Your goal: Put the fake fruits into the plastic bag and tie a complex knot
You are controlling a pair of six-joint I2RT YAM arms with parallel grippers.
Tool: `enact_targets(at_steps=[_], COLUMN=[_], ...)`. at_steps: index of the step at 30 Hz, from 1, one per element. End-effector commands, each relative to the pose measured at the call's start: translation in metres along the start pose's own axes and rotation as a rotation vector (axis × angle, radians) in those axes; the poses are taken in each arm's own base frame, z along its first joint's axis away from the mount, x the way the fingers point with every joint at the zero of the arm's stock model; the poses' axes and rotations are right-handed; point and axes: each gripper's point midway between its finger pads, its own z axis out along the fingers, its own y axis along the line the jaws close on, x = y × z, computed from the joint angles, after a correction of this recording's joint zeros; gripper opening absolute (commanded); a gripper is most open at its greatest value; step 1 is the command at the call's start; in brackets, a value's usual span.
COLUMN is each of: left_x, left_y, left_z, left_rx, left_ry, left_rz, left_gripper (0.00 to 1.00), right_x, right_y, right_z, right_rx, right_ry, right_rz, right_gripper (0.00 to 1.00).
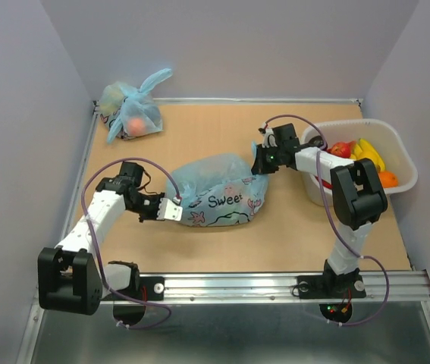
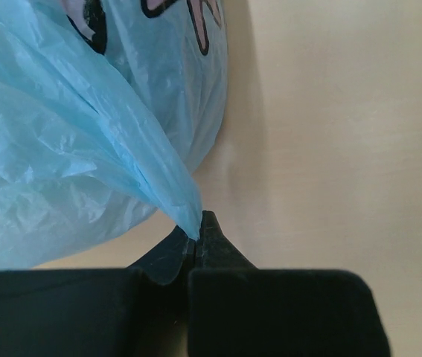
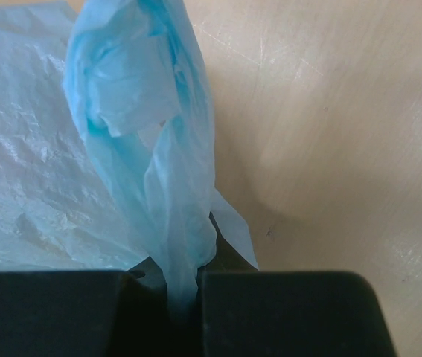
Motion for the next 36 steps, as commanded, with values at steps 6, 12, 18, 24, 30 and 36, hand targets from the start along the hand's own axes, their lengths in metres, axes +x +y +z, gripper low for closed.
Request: enact_targets(at_steps=[6,12,18,24,30,36], left_x=[0.049,0.051,0.06,0.064,0.075,0.079], left_y=[-0.017,-0.012,-0.01,-0.008,-0.007,-0.005], left_z=[0.014,0.02,0.023,0.026,0.03,0.033], left_rx=[0.082,0.085,0.081,0.084,0.097,0.108], left_ry=[0.176,0.162,0.191,0.203,0.237,0.244], left_rz=[-0.019,-0.072,-0.066,-0.06,-0.066,-0.066], left_gripper=[0.0,0.0,0.0,0.0,0.0,0.0], right_x=[-0.019,-0.015,-0.003,0.004,0.013,0.016], right_y=[-0.054,-0.055,-0.061,-0.067,-0.072,-0.073], right_z=[0.008,0.008,0.01,0.008,0.007,0.01], right_rx=[0.187,0.184,0.198,0.228,0.247,0.244], right_ry=[-0.064,-0.055,-0.031,-0.019,-0.001,0.008], right_rz=[-0.111,-0.115,-0.131,-0.143,-0.143,-0.15], right_gripper=[0.01,0.01,0.0,0.0,0.0,0.01])
